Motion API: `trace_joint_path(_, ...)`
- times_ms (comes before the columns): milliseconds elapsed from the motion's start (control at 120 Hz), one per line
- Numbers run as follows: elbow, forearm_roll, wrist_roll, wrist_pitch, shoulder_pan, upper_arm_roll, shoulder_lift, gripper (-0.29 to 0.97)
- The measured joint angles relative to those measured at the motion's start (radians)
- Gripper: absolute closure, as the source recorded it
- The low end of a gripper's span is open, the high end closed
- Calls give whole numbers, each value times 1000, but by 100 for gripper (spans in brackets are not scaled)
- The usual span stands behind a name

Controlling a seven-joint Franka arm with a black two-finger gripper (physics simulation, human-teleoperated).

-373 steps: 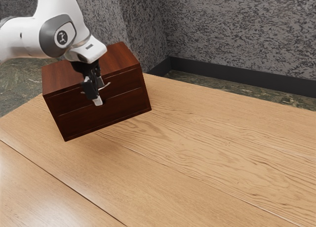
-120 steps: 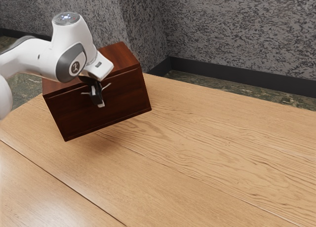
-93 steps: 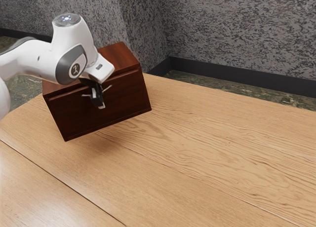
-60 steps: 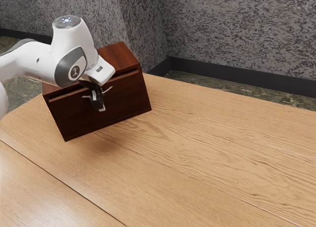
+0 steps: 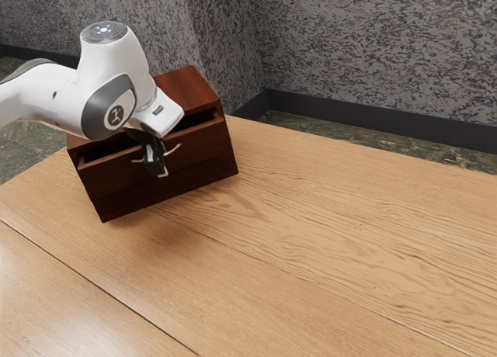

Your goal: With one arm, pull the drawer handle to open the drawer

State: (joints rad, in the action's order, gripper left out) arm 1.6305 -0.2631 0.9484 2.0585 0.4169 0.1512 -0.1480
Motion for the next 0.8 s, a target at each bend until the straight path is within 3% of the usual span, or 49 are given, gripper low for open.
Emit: trace_joint_path(800,149,3,-37,1,-15,10,124,33)
